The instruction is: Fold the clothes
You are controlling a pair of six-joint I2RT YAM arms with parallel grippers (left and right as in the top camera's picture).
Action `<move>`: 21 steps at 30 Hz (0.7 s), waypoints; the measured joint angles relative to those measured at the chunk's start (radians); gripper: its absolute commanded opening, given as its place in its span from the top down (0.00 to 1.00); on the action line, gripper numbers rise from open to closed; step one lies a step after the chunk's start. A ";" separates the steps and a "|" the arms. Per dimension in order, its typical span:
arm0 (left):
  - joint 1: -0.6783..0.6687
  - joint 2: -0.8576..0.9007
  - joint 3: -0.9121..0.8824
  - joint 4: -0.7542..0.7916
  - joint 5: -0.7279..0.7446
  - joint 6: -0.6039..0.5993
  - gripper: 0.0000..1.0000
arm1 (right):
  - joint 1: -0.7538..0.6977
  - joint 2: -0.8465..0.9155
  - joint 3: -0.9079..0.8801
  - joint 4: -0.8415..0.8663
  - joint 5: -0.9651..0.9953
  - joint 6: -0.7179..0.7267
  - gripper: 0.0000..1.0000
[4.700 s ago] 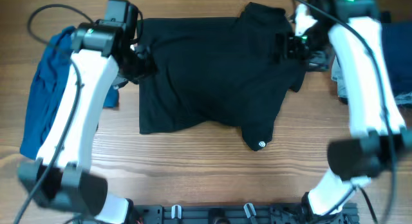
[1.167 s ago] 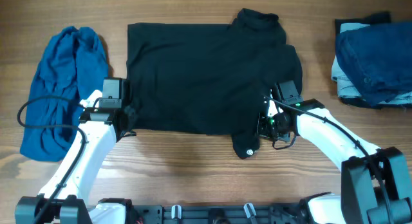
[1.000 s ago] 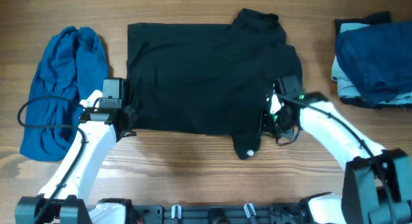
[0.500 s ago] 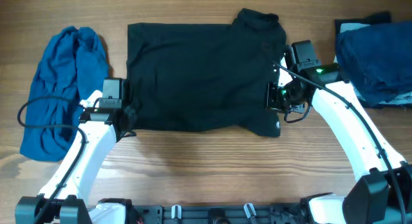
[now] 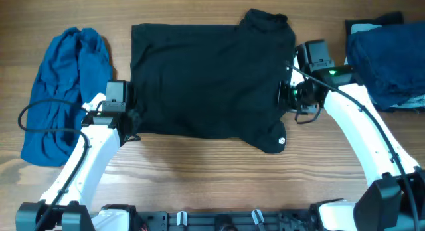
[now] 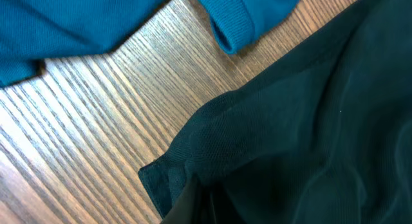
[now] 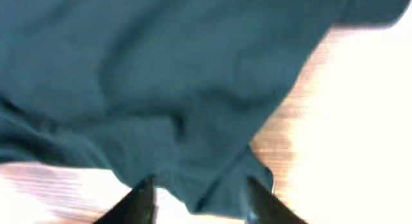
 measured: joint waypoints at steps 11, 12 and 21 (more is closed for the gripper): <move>0.000 0.000 0.000 0.000 0.000 0.008 0.96 | 0.000 0.000 -0.166 -0.058 -0.019 0.087 0.60; 0.000 0.000 0.000 0.000 0.000 0.009 0.96 | 0.000 0.000 -0.194 -0.055 -0.028 0.101 0.62; 0.000 0.000 0.000 0.000 0.000 0.019 0.96 | 0.000 0.000 -0.333 -0.030 -0.109 0.138 0.64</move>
